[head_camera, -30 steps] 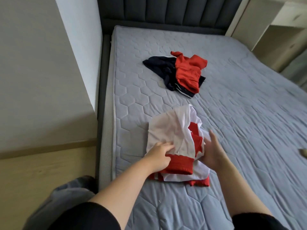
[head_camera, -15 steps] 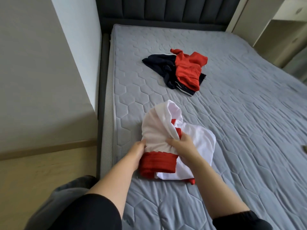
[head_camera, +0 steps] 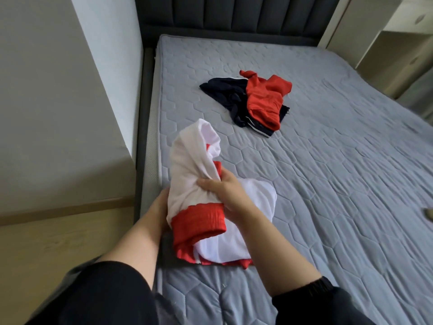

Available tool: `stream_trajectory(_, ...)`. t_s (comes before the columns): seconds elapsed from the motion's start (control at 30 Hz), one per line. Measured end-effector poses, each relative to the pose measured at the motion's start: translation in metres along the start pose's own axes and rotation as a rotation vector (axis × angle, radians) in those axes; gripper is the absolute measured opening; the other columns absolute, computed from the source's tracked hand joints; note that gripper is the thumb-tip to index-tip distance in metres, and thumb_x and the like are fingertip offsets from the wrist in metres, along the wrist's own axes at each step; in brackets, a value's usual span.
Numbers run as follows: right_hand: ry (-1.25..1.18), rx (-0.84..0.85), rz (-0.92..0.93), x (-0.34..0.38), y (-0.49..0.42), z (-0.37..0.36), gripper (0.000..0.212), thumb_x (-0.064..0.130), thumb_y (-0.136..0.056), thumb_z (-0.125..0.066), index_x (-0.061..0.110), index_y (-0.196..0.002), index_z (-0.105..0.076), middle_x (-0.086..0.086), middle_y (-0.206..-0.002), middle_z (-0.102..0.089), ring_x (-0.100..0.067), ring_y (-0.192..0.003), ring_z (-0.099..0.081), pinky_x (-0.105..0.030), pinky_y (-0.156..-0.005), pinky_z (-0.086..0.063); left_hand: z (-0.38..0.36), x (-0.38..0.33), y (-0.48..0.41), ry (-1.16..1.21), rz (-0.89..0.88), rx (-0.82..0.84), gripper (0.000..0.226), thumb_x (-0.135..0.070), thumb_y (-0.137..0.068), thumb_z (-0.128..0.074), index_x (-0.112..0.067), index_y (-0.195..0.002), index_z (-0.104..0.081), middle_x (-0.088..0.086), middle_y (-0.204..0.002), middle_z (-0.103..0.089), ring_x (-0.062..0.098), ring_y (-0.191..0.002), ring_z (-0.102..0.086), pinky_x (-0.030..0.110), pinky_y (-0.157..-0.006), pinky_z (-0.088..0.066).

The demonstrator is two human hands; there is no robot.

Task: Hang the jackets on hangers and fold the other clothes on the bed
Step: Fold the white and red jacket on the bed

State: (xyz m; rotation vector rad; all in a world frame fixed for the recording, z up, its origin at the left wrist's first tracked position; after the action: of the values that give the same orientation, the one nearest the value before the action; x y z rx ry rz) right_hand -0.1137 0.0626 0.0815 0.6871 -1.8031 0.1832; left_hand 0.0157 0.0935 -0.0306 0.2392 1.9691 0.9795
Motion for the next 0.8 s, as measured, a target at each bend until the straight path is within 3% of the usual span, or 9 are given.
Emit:
stream_trajectory(0.07,-0.06,-0.102,-0.023,-0.007,0.008,0.027,0.029,-0.013,-0.085,-0.054,0.007,-0.104,-0.062,-0.014,-0.096,-0.07,-0.03,-0.089,-0.068,-0.042,-0.087,-0.055,-0.01,0.007,-0.001,0.089,0.084,0.161,0.047,-0.046,-0.094,-0.047,-0.009,-0.121,-0.06,0.017,-0.118,-0.065,0.032,-0.11,-0.06,0.038,-0.077,-0.049)
stream_trajectory(0.17,-0.052,-0.322,-0.069,-0.02,0.023,0.079,0.028,-0.011,-0.083,-0.058,0.003,-0.107,-0.063,-0.015,-0.09,-0.072,-0.029,-0.081,-0.069,-0.04,-0.078,-0.058,-0.017,0.014,-0.001,-0.046,0.08,0.154,0.043,-0.049,-0.091,-0.052,-0.014,-0.11,-0.065,0.012,-0.097,-0.072,0.025,-0.092,-0.066,0.035,-0.077,-0.052)
stream_trajectory(0.3,-0.04,-0.482,-0.1,-0.036,0.04,0.129,0.025,-0.011,-0.083,-0.057,0.008,-0.098,-0.064,-0.015,-0.088,-0.071,-0.029,-0.077,-0.068,-0.041,-0.076,-0.057,-0.031,0.017,0.002,-0.323,-0.167,0.073,0.042,-0.034,-0.087,-0.066,-0.017,-0.123,-0.053,0.003,-0.105,-0.067,0.018,-0.091,-0.065,0.028,-0.073,-0.052)
stream_trajectory(0.4,0.047,-0.565,-0.124,-0.05,0.047,0.149,0.025,-0.01,-0.085,-0.057,0.01,-0.098,-0.063,-0.012,-0.087,-0.071,-0.025,-0.075,-0.069,-0.035,-0.069,-0.057,-0.038,0.024,0.003,-0.443,-0.273,0.007,0.059,-0.028,-0.08,-0.075,-0.02,-0.13,-0.045,0.001,-0.118,-0.061,0.019,-0.103,-0.061,0.032,-0.088,-0.05)
stream_trajectory(0.53,0.24,-0.689,-0.199,-0.072,0.054,0.165,0.017,-0.005,-0.086,-0.055,0.007,-0.096,-0.062,-0.008,-0.082,-0.066,-0.022,-0.07,-0.062,-0.029,-0.062,-0.051,-0.044,0.036,0.0,-0.44,-0.233,0.001,0.068,-0.027,-0.077,-0.078,-0.016,-0.133,-0.041,0.0,-0.12,-0.058,0.017,-0.099,-0.059,0.026,-0.077,-0.05)
stream_trajectory(0.63,0.259,-0.675,-0.243,-0.078,0.053,0.169,0.015,-0.006,-0.085,-0.053,0.005,-0.091,-0.061,-0.01,-0.078,-0.062,-0.023,-0.066,-0.058,-0.03,-0.06,-0.048,-0.042,0.041,-0.008,-0.526,-0.202,-0.03,0.093,-0.036,-0.064,-0.086,-0.018,-0.14,-0.036,0.003,-0.132,-0.054,0.024,-0.116,-0.055,0.038,-0.098,-0.047)
stream_trajectory(0.7,0.251,-0.635,-0.29,-0.079,0.052,0.17,0.015,-0.009,-0.08,-0.053,0.002,-0.088,-0.061,-0.014,-0.076,-0.061,-0.025,-0.068,-0.057,-0.032,-0.061,-0.047,-0.038,0.039,-0.01,-0.584,-0.199,-0.055,0.096,-0.035,-0.059,-0.088,-0.02,-0.139,-0.038,0.002,-0.132,-0.054,0.025,-0.117,-0.054,0.04,-0.1,-0.046)
stream_trajectory(0.8,0.244,-0.61,-0.428,-0.084,0.056,0.174,0.014,-0.005,-0.07,-0.057,0.008,-0.07,-0.051,-0.008,-0.058,-0.048,-0.021,-0.052,-0.046,-0.027,-0.052,-0.037,-0.034,0.037,-0.012,-0.62,-0.224,-0.081,0.087,-0.023,-0.061,-0.088,-0.019,-0.136,-0.044,0.004,-0.129,-0.056,0.025,-0.116,-0.055,0.036,-0.097,-0.046)
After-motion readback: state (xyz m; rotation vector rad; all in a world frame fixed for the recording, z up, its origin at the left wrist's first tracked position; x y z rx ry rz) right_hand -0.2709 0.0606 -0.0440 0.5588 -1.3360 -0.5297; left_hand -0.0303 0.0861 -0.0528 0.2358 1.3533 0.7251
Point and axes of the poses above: each hand's wrist, its own y-axis away from the middle knuckle, its own z-axis out of the back of the hand, x = y × z, the point moved 6 cm from there along -y, towards the middle knuckle
